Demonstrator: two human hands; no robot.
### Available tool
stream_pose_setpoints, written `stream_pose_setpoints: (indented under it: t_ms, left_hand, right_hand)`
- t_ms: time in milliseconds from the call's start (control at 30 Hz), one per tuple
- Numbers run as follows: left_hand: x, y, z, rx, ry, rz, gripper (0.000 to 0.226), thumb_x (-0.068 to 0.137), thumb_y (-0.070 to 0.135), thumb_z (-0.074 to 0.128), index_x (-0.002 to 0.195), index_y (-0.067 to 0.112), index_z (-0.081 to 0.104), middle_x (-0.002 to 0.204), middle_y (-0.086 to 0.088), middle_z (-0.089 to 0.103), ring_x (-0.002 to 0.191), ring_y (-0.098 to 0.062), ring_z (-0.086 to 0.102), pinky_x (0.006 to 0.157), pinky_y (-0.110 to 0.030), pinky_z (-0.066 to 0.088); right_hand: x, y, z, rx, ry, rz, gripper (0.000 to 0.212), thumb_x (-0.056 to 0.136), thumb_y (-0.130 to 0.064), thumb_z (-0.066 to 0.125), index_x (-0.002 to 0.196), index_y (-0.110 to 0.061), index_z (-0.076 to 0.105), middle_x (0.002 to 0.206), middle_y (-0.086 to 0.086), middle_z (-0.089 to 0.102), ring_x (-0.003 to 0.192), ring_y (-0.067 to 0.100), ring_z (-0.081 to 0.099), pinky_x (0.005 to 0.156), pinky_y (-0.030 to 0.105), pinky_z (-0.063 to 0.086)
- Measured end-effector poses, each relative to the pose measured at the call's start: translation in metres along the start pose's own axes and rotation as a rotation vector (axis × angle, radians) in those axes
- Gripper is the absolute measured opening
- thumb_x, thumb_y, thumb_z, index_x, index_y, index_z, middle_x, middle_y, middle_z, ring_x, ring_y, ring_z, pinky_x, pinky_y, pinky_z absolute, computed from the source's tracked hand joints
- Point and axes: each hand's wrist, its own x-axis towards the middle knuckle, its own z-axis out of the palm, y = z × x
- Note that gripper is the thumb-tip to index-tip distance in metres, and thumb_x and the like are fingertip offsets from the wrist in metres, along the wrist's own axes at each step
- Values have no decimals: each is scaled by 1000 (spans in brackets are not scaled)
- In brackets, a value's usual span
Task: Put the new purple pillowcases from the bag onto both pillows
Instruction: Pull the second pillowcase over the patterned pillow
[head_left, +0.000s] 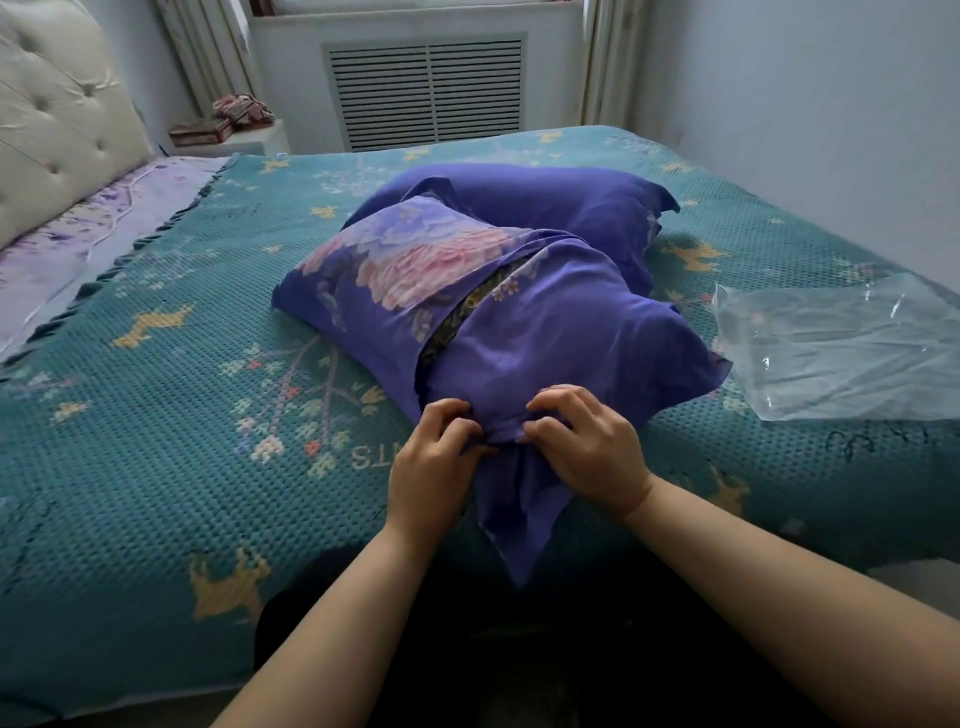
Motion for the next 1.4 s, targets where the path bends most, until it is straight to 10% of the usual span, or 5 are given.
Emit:
stream_pose_setpoints:
  t_ms: [300, 500, 767, 1100, 1400]
  left_hand:
    - [14, 4, 1, -130, -131, -202, 8, 88, 32, 42, 90, 25, 41, 75, -12, 64, 72, -37, 57, 59, -36, 38]
    - [51, -12, 3, -192, -482, -371, 24, 94, 19, 47, 71, 22, 41, 81, -15, 61, 79, -32, 57, 71, -44, 44]
    - [64, -7, -3, -204, -447, -441, 23, 95, 29, 51, 77, 14, 51, 77, -6, 60, 82, -29, 59, 66, -35, 38]
    - [-4, 40, -10, 293, -262, 154, 80, 69, 69, 59, 119, 7, 62, 114, -8, 65, 101, -24, 63, 84, -33, 52]
    - [-10, 26, 8, 339, -304, 211, 21, 68, 16, 42, 71, 17, 63, 66, 1, 59, 63, -24, 57, 51, -29, 42]
  right_hand:
    - [30, -23, 1, -48, -206, 361, 25, 95, -31, 44, 84, -12, 56, 51, 1, 58, 45, 26, 57, 40, 28, 34]
    - [68, -27, 12, 133, -752, 528, 28, 100, -37, 35, 107, -12, 46, 100, 17, 66, 91, 39, 59, 63, 36, 32]
    - [55, -20, 0, -14, -484, 344, 18, 91, -29, 58, 90, -11, 59, 87, 12, 60, 78, 36, 59, 59, 36, 44]
    - [82, 13, 27, 182, -796, 670, 25, 98, -32, 44, 86, -12, 52, 99, 16, 66, 94, 35, 58, 68, 33, 34]
    - [123, -9, 38, -112, -705, -103, 44, 82, -51, 60, 109, -15, 63, 115, 6, 60, 110, 29, 53, 91, 37, 40]
